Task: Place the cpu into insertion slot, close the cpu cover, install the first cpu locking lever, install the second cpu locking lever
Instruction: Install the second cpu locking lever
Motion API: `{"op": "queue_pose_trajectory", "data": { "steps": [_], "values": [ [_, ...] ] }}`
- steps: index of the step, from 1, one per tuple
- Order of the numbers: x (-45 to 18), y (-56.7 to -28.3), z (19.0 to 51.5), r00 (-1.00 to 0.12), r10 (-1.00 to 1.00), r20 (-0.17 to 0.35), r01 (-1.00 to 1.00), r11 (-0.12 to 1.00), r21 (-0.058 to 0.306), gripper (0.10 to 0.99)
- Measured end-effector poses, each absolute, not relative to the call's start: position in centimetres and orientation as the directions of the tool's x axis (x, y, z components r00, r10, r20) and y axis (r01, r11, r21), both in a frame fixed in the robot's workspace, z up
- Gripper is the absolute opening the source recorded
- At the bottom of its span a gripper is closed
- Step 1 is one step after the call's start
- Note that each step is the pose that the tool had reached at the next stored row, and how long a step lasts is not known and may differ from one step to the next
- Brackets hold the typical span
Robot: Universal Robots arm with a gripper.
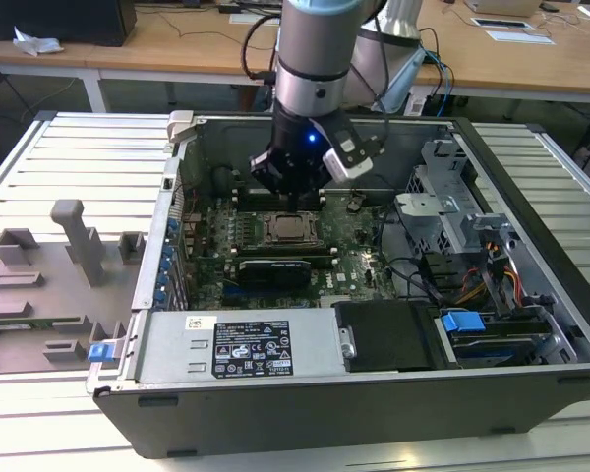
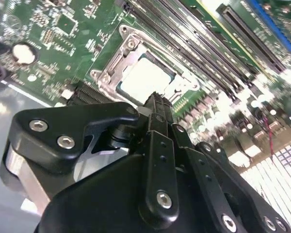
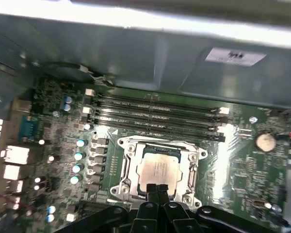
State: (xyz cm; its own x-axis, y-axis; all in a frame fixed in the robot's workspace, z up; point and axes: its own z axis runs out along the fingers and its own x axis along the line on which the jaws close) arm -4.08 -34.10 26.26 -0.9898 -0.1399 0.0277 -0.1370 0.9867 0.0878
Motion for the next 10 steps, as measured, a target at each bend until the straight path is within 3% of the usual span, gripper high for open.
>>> {"op": "queue_pose_trajectory", "data": {
  "steps": [10],
  "values": [
    [-4.08, -34.09, 27.31, -0.99, -0.14, 0.028, -0.137, 0.987, 0.088, 0.106]
  ]
}}
